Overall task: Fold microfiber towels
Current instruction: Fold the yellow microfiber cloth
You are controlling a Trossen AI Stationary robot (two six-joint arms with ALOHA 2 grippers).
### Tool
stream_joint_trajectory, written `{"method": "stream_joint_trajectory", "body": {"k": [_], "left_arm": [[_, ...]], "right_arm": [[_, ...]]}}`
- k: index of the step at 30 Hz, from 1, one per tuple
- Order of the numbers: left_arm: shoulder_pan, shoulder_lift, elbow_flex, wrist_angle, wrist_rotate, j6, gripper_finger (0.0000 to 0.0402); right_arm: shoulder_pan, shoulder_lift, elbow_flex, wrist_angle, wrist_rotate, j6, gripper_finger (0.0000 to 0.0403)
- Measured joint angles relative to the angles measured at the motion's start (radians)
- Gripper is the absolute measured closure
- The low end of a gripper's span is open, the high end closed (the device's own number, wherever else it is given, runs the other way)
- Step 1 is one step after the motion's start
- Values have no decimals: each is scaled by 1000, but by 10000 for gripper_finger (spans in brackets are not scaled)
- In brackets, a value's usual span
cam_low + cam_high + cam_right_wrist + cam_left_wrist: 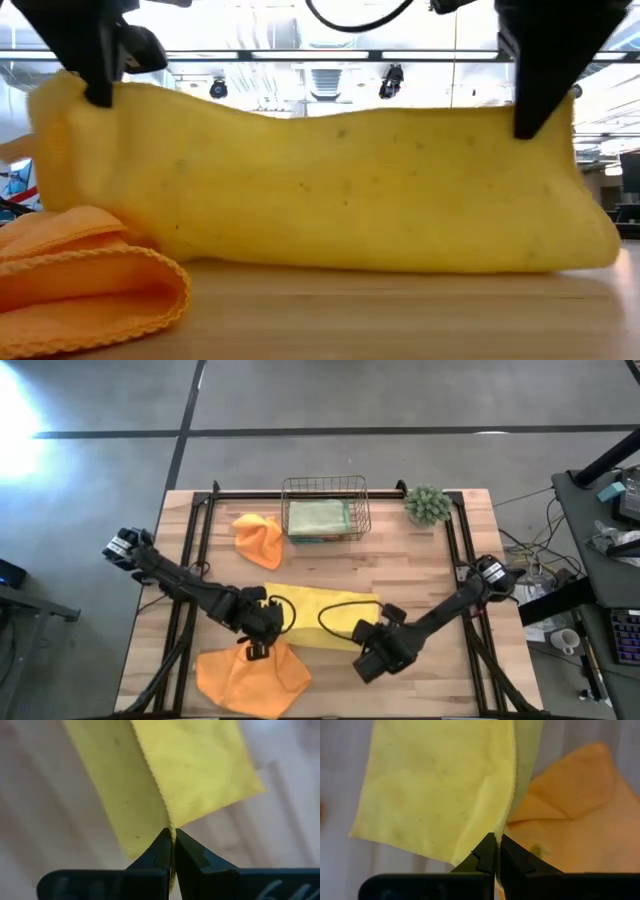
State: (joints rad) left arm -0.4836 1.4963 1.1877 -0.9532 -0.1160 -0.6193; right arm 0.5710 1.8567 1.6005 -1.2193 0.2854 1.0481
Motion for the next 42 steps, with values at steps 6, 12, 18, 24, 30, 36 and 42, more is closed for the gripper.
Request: {"method": "stream_joint_trajectory", "body": {"k": [6, 12, 18, 24, 30, 36, 42], "left_arm": [[76, 0, -13, 2, -22, 88, 402], [172, 0, -51, -12, -24, 161, 402], [246, 1, -115, -10, -23, 202, 402], [305, 1, -158, 24, -22, 264, 402], [343, 8, -167, 53, -23, 295, 402], [356, 8, -167, 95, -23, 369, 401], [362, 7, -166, 111, -23, 395, 366]], "right_arm": [[-77, -16, 0, -61, 11, -85, 394], [-173, -17, -23, -59, 39, -169, 394], [-237, -17, -63, -47, 28, -231, 394], [-295, -16, -90, 9, 3, -265, 394], [-334, -11, -103, 17, -36, -264, 394], [-346, -11, -106, 16, -68, -256, 394], [-354, -11, -106, 17, -94, -264, 360]]}}
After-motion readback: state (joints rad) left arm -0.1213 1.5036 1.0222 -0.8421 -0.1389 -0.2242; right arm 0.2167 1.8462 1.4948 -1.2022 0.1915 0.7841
